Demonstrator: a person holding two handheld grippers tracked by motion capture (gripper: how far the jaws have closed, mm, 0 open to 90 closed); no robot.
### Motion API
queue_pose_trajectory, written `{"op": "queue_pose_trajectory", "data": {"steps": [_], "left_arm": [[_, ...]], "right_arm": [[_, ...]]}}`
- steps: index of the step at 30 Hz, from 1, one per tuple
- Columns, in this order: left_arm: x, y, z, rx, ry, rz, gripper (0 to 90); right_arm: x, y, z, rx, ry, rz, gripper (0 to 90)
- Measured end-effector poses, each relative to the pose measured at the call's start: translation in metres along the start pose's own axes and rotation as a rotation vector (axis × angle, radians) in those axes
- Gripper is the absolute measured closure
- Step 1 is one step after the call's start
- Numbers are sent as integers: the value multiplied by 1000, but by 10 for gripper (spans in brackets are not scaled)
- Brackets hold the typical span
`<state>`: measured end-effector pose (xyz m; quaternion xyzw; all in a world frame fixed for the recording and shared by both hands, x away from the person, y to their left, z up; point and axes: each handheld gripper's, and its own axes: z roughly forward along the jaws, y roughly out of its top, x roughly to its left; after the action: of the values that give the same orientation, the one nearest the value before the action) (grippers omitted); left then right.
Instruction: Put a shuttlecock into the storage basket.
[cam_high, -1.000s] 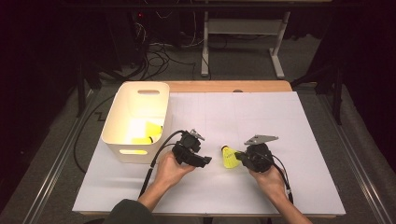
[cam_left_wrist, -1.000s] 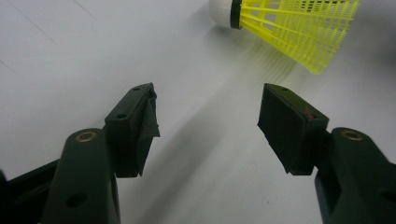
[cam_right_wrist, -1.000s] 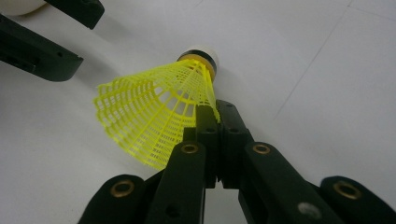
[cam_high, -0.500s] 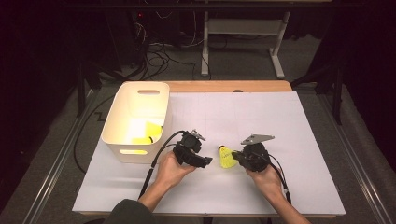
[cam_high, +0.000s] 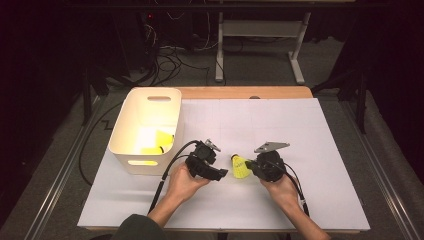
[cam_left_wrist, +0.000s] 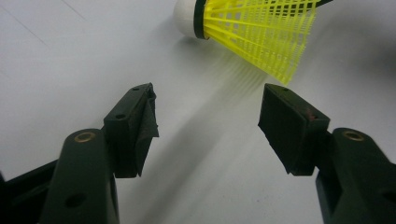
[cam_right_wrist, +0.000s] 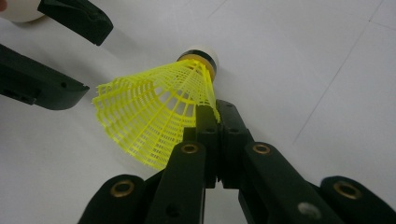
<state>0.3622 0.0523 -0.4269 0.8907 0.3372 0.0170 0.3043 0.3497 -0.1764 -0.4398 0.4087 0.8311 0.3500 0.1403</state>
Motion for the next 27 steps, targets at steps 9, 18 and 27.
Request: {"op": "queue_pose_trajectory", "data": {"steps": [9, 18, 27], "left_arm": [[-4, 0, -2, -13, -5, 8, 378], [-6, 0, -4, -13, -15, 18, 379], [-8, 1, -1, -7, -16, 16, 377]], "right_arm": [[1, 3, 3, 7, -1, 1, 900], [5, 8, 8, 16, 0, -8, 900], [14, 14, 12, 12, 17, -25, 900]]}}
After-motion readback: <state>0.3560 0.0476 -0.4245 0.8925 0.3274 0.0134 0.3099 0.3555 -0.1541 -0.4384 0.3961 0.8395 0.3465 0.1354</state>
